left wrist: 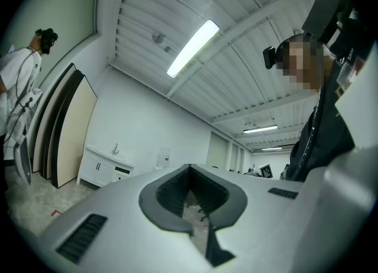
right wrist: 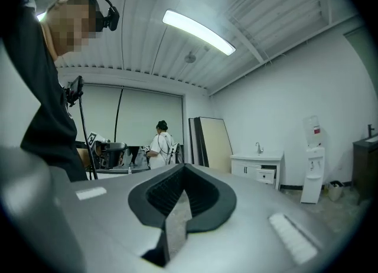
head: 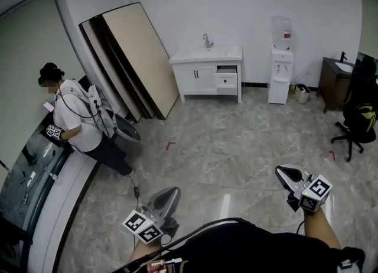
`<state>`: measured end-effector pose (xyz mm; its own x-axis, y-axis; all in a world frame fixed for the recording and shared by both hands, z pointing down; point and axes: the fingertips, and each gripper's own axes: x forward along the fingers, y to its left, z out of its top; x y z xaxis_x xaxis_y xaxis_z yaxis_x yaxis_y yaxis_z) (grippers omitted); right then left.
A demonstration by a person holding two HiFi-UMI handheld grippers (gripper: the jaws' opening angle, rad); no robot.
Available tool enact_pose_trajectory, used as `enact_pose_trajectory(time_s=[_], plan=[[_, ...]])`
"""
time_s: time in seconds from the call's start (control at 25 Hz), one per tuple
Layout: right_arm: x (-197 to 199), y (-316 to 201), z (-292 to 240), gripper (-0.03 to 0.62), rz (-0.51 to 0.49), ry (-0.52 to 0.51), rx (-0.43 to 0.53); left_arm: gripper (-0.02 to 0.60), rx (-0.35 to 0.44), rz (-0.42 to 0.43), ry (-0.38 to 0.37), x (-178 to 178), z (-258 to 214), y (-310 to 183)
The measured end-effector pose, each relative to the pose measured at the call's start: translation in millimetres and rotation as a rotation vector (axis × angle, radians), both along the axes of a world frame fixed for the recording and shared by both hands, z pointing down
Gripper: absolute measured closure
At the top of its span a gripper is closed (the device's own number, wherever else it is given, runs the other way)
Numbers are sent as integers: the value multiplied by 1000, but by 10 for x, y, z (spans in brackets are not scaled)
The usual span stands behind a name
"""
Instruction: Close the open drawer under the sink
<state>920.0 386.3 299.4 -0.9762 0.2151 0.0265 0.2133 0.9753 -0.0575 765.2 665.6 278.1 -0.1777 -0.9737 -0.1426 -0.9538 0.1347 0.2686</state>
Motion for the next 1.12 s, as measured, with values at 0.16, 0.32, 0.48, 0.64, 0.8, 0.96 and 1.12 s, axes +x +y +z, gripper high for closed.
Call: enact_pose_trajectory(time_s=[0.16,0.32,0.48,0.64,0.8,0.96,1.12], plan=[[-257,-153,-15,594,5,10,-5,581,0,13,18,-265,16,-174],[-622,-208,3,594,16,20,0,581,-18,25,29,-606,146,-277],[-1051,-140,1,594,27,20,26,581,-18,34,2,-1104,173,-241],[-1561,-56,-64,594,62,-2,25,581,-8,61,-32,-1676,72,-147],[-2168,53,-142,594,77,-30,28,581,-1,64,-59,-2290,-29,-17],[-2762,203,-103,594,64,-20,27,581,-9,66,-53,-2813,33,100],[-3273,333,-89,594,36,-28,-4,581,-36,52,-49,-3226,149,246]])
